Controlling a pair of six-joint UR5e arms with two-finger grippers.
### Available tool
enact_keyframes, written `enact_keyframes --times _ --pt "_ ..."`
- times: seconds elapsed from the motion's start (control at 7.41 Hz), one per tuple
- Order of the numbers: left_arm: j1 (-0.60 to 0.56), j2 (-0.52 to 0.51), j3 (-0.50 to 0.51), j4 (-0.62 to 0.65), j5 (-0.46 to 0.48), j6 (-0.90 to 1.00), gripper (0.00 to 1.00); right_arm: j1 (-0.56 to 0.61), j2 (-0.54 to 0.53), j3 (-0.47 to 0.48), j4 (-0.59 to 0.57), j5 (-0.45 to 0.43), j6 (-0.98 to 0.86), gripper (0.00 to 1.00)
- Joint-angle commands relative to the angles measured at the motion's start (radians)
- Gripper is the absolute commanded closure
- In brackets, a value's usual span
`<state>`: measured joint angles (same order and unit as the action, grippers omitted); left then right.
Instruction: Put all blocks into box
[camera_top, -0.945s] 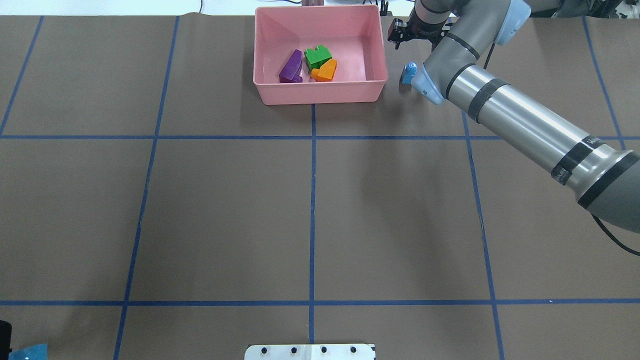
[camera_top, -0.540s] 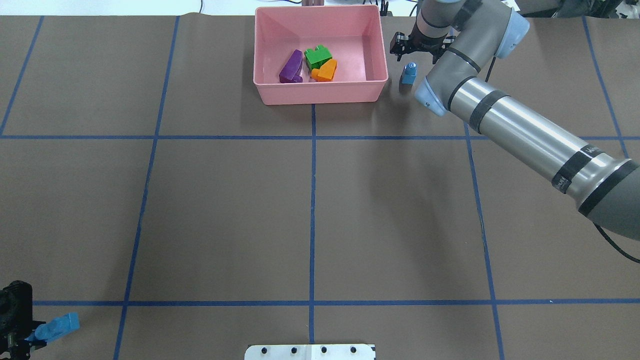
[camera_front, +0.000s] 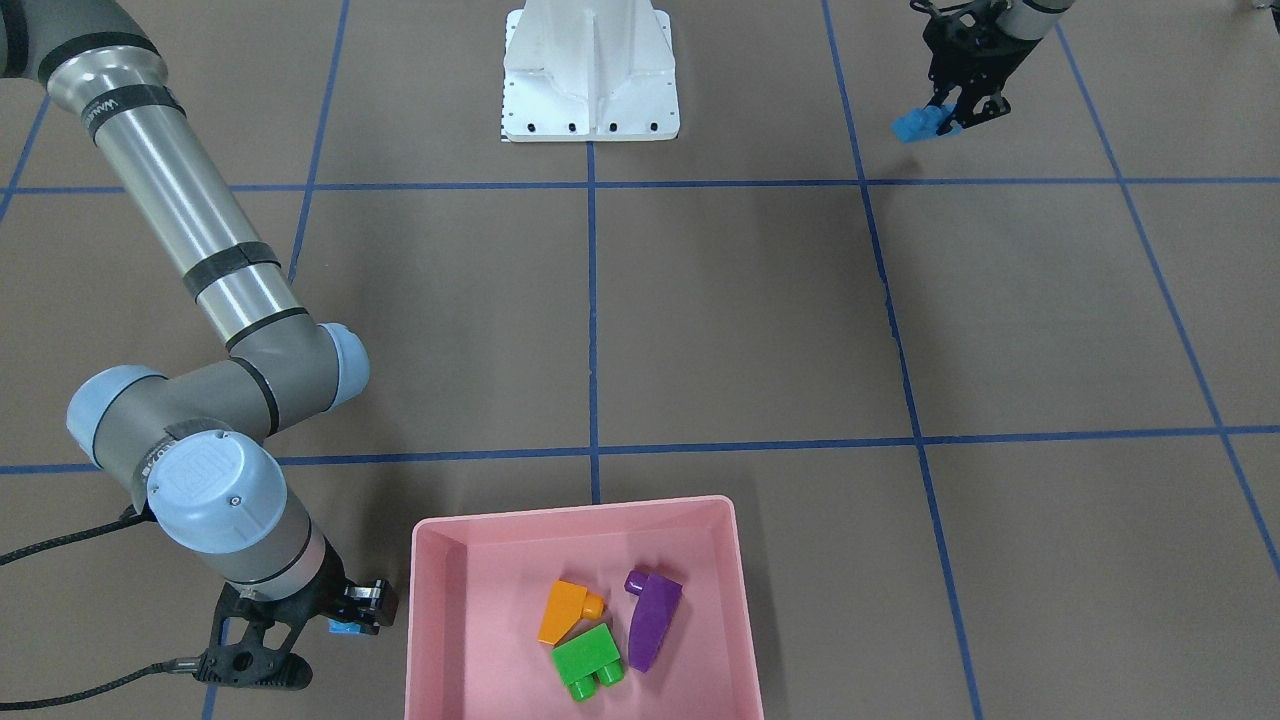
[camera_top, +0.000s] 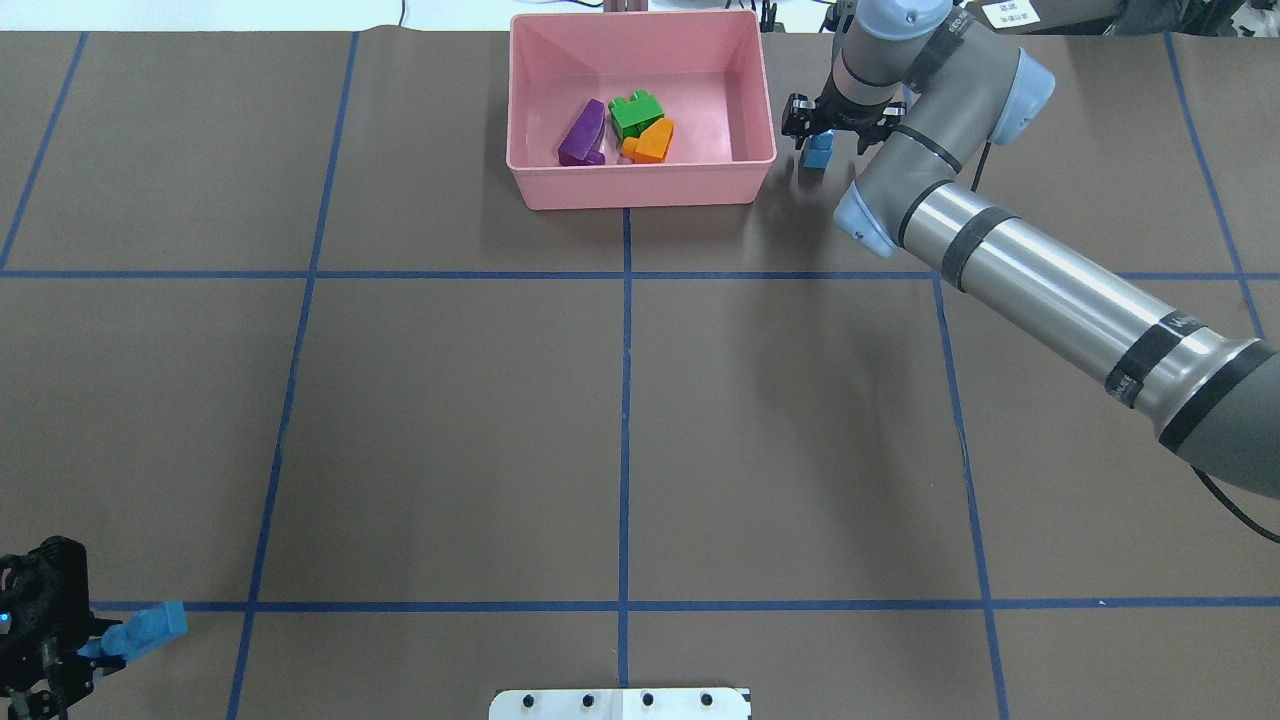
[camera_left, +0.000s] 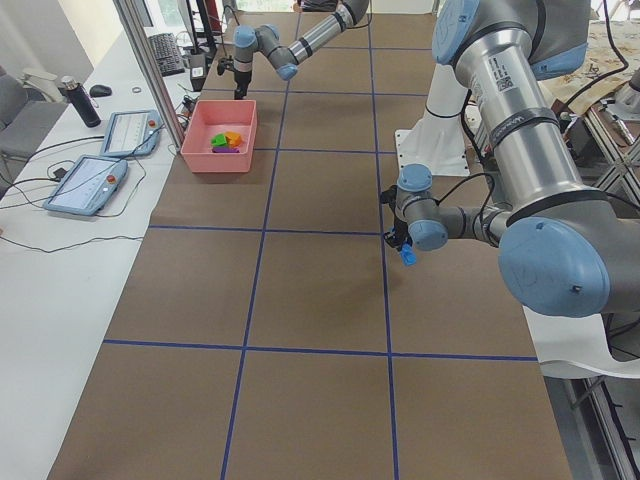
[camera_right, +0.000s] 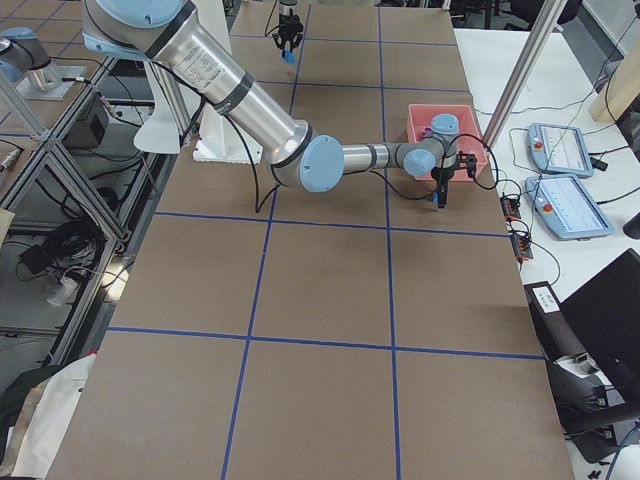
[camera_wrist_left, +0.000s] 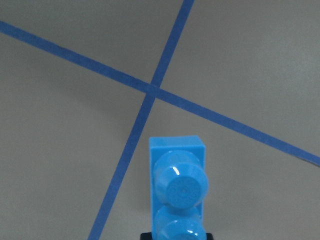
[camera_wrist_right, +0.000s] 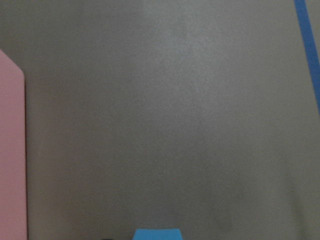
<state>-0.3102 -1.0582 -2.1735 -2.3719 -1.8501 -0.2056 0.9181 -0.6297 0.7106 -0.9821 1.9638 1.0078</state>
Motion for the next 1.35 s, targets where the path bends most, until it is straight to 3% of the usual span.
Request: enact_keyframes --times 0.0,0.27,0.54,0.81,1.22 --pt "-0.151 -0.199 0.004 0.095 -0.015 0.0 1.0 -0.004 -0.004 0.0 0.003 0.033 0.02 1.0" --pt "-0.292 -0.496 0.067 0.274 -0.046 -0.014 1.0 0.014 0.004 0.001 0.003 0.055 0.018 1.0" --pt "-0.415 -0.705 0.173 0.327 -0.044 -0.207 1.0 0.089 0.031 0.007 -0.001 0.108 0.008 1.0" --pt "-0.44 -0.952 0.391 0.326 -0.037 -0.488 1.0 0.12 0.102 0.007 -0.026 0.125 0.05 1.0" --pt "-0.452 -1.395 0.851 0.283 0.073 -0.744 1.0 0.056 0.174 0.009 -0.024 0.101 0.242 1.0"
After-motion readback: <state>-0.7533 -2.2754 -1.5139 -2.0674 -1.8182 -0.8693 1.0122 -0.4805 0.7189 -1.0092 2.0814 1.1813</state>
